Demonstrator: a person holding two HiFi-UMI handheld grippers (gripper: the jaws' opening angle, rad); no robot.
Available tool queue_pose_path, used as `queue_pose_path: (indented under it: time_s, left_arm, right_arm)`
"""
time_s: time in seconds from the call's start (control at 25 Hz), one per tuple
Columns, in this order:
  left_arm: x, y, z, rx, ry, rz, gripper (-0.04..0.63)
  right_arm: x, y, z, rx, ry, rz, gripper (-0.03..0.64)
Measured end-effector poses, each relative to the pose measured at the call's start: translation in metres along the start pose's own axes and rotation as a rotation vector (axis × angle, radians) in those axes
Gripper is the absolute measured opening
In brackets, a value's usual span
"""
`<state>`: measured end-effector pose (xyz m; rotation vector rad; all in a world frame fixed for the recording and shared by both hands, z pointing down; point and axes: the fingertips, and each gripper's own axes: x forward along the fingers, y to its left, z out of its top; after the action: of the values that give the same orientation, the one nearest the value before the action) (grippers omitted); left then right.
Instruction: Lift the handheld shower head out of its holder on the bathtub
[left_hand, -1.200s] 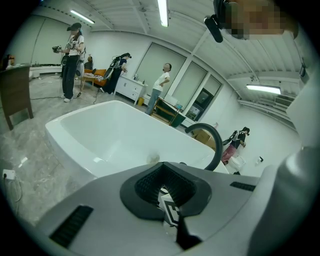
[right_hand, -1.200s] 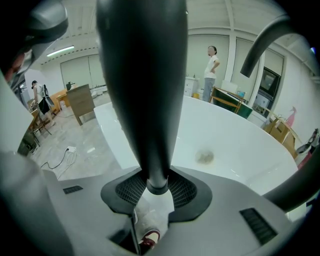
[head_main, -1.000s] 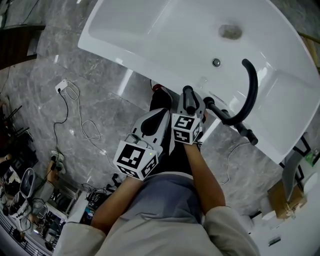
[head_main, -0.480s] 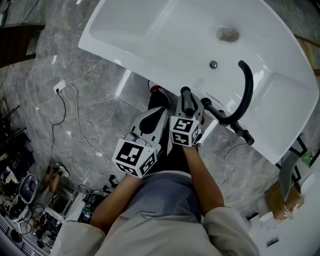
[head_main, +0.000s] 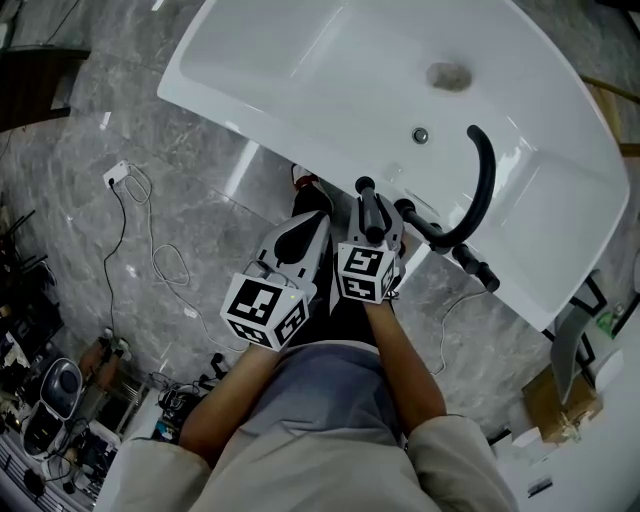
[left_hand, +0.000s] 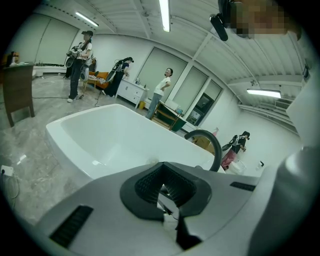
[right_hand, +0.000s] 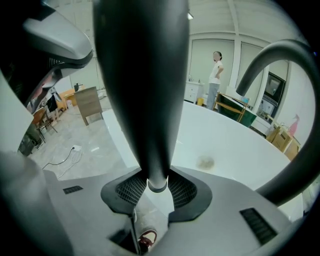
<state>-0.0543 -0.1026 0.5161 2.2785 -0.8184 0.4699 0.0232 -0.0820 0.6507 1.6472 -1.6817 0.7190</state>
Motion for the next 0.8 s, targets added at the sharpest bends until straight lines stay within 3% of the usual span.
queue_pose_path:
  time_s: [0.8]
  left_arm:
    - [-0.003, 0.010, 0.008, -0.017, -0.031, 0.033, 0.005]
  right_arm:
    - [-0.022, -0.001, 0.019, -0.035, -0.044, 0.038, 0.140]
